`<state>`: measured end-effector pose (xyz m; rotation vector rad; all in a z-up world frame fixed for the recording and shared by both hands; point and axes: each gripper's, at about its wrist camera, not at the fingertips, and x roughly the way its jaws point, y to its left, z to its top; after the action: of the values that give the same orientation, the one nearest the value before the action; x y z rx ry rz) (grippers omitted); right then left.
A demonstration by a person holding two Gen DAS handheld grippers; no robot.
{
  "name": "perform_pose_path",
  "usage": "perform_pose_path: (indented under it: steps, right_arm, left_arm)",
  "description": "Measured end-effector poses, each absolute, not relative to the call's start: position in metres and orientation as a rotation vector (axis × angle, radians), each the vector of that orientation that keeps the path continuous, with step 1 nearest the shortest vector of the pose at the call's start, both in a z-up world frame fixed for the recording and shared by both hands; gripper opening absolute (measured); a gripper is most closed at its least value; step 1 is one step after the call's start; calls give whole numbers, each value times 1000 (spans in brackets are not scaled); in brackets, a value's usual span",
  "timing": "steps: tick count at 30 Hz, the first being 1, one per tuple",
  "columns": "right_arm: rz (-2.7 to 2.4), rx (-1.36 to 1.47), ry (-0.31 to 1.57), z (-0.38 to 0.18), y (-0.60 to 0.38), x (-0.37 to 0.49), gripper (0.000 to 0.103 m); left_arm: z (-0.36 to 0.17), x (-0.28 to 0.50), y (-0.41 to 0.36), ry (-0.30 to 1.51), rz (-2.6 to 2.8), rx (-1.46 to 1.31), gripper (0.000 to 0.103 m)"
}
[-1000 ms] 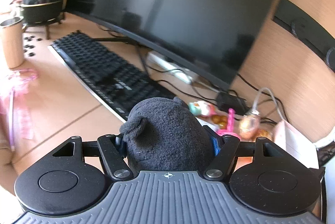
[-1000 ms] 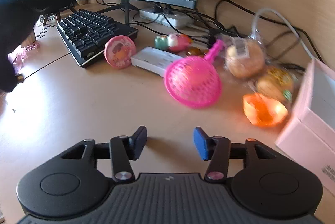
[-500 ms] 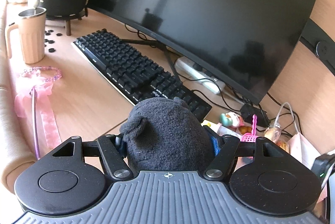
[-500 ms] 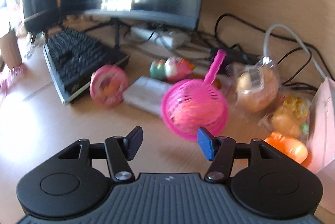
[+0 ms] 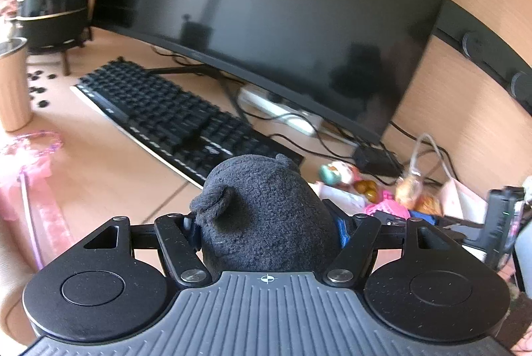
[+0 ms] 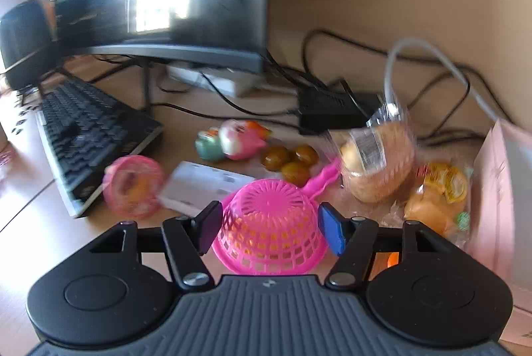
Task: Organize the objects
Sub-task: 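Grasp the pink mesh basket with the right gripper while the left gripper holds the plush, then lower the plush into the pink box and open the left gripper while the right carries the basket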
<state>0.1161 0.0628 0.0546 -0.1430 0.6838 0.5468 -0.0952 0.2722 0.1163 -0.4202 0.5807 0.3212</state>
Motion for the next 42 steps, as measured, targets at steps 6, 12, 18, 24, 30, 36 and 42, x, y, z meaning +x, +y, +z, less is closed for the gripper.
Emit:
perform_pose_path:
  steps: [6,12,18,24,30,36,42]
  right_arm:
    - [633,-227,553,95,43,43,63]
    - [587,-325,534,115,-8,-33,63]
    - [437,-395,566,125,-66,-101,63]
    - [274,-371,580,142,-112,-135,63]
    - [163,-310,553,159,-149,-142,63]
    - [120,-275,514,163,-173,-137,63]
    - [93,-218,503,162,-190,-133,63]
  left_arm:
    - [111,-84,253,615,175,-396,73]
    - [94,-76,213,708,-30,-318,73]
    - [99,-52,165,712,-244,-288,73]
    - [132,-17,116,662,-402,-297,73]
    - [197,43,71,487,-469,-305,75]
    - [216,121,18,467,-468,-189,76]
    - [193,164,-5,494,-426,-166,75]
